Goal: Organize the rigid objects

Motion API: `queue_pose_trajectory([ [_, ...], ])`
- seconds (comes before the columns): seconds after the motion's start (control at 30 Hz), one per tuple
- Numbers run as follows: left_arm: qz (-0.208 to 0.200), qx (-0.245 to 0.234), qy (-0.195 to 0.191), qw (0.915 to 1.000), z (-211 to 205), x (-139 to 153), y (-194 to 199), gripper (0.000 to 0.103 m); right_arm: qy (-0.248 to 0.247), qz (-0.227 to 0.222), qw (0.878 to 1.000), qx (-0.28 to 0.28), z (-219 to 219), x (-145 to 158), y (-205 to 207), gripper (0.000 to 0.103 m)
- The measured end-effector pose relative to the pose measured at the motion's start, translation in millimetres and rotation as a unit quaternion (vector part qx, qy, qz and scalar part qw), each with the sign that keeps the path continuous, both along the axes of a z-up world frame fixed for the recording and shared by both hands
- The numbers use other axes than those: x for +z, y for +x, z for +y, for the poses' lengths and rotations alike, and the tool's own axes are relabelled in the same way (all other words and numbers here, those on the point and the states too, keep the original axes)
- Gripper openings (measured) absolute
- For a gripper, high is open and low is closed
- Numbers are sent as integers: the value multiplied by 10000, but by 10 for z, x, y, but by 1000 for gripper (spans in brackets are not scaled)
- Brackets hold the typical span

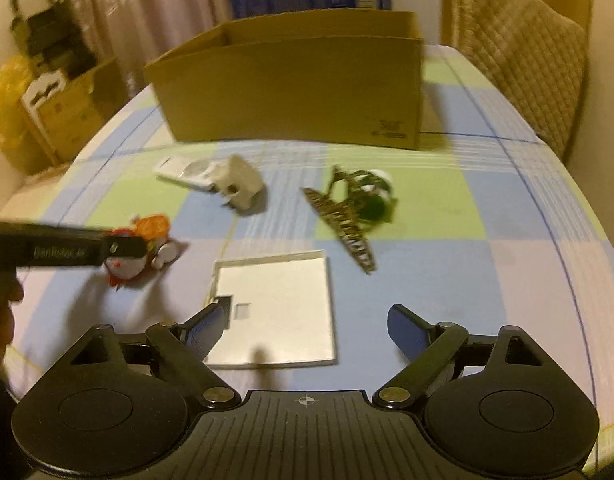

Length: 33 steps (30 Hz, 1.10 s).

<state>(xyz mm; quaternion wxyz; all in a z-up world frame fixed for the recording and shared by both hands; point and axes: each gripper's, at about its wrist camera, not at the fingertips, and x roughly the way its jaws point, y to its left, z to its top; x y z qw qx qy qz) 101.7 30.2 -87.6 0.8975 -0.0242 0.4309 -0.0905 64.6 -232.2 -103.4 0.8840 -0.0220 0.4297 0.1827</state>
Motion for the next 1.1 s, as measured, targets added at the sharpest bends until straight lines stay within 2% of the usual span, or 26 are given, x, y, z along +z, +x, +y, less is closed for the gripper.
queue_pose_trajectory([
  [0.3, 144, -369, 89, 9992, -63, -113, 43, 40, -85, 32, 9998, 195, 91, -119, 2, 86],
  [0.83, 260, -66, -424, 9987, -18, -137, 7, 40, -336, -38, 9983, 469, 315, -290, -2, 86],
  [0.97, 216, -142, -284, 9993, -52, -140, -4, 40, -452, -80, 9978, 487, 368, -338, 31, 86],
  [1.1, 81, -354, 50, 9993, -141, -138, -32, 40, -527, -116, 9972, 521, 391, -357, 41, 86],
])
